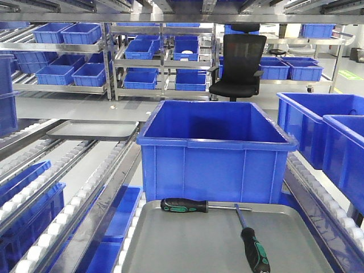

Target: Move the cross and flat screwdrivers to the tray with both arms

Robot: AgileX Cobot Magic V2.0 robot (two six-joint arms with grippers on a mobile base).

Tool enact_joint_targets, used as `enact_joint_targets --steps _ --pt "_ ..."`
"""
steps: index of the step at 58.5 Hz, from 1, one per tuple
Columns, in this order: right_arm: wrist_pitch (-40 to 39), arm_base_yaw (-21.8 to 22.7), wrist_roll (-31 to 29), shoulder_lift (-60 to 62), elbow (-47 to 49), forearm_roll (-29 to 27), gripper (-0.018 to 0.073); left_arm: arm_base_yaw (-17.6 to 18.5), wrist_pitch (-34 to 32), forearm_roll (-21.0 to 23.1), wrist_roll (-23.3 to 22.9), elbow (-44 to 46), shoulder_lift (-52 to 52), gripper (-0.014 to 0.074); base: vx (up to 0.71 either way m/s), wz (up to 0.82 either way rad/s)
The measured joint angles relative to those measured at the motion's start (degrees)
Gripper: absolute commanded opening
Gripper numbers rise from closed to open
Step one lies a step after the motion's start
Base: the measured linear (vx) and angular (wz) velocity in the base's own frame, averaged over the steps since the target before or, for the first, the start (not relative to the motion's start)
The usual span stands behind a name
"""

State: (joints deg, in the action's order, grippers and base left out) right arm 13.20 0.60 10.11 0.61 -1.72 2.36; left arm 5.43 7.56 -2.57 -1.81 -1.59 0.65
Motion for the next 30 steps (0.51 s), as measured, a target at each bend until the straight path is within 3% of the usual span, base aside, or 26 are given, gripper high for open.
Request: enact_joint_targets --steps 30 --pt "0.00 0.00 0.00 0.00 0.00 -0.07 -0.0008 0.00 0.00 0.00 0.00 0.00 0.00 0.0003 0.00 0.00"
